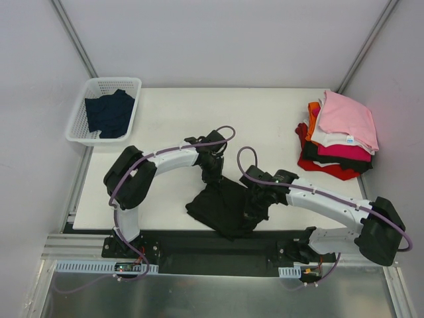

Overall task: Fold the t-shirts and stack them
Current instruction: Fold the long partially folded tshirt into a neat square

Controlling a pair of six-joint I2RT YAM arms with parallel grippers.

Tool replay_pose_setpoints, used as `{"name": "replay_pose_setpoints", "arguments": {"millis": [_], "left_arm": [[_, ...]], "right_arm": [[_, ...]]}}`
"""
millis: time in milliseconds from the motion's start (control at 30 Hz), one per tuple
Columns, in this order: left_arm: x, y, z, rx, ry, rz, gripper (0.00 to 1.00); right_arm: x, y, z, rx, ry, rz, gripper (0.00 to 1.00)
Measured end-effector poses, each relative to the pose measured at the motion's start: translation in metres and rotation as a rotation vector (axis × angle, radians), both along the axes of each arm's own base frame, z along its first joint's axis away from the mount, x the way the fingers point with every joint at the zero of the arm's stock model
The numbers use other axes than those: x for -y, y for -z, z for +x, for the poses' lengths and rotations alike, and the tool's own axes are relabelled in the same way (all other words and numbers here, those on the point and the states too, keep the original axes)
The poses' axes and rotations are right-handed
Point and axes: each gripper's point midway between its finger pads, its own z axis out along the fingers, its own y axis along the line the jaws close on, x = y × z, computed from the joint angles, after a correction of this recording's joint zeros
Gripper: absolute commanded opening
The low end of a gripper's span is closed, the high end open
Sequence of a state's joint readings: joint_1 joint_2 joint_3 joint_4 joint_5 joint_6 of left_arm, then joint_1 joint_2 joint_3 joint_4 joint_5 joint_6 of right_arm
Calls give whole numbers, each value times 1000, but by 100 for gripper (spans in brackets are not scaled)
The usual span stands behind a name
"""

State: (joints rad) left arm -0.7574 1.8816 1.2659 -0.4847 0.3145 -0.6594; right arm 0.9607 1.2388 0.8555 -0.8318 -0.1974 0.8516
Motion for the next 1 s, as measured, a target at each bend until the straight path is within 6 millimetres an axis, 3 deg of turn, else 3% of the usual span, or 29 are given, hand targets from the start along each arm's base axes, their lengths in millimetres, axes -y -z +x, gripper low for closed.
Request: {"name": "replay_pose_setpoints", "arguments": {"millis": [300, 600, 767, 1000], "left_arm": [[-4, -1, 5, -5, -3, -13, 0], [-14, 4, 16, -21, -42, -10, 0], [-25, 3, 30, -27, -88, -15, 0], [-41, 4, 48, -28, -166, -8, 0]], "right_arm": [[18, 47, -28, -102, -1, -98, 1], [9, 69, -25, -139, 6, -115, 1], [9, 78, -17, -163, 17, -132, 1], [6, 79, 14, -199, 38, -125, 1]]}}
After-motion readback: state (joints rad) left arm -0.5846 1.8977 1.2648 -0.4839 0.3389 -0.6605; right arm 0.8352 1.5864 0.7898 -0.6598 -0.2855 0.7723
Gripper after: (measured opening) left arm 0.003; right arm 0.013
